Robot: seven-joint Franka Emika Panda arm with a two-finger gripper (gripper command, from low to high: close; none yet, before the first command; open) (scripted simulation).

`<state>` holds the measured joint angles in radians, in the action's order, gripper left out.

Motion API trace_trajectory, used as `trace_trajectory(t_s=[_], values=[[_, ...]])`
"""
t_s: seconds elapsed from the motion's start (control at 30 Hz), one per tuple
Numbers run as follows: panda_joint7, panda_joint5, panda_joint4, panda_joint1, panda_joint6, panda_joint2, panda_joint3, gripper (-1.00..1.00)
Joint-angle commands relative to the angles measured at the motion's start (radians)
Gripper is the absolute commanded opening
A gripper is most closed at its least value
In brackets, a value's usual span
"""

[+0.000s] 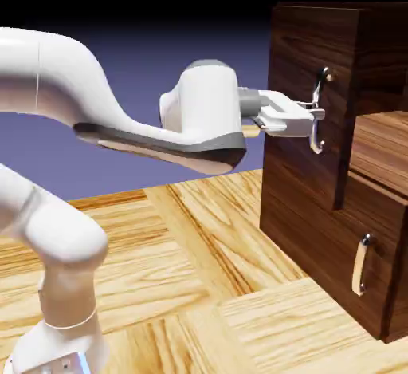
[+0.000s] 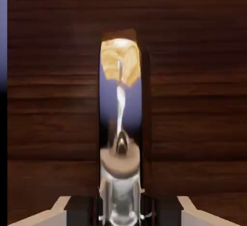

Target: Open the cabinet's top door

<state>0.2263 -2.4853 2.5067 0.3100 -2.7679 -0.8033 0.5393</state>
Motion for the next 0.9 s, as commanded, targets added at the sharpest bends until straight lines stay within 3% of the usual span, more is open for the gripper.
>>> trace_trajectory(t_s=[0.0, 0.4, 0.87], values=[[0.023, 0.042, 0.029, -0.035, 0.011, -0.021, -0.036, -1.00], [0.304, 0.563, 0.298, -0.299, 0.139, -0.309, -0.397, -1.00], [0.582, 1.172, 0.430, -0.231, 0.486, -0.586, -0.786, -1.00]])
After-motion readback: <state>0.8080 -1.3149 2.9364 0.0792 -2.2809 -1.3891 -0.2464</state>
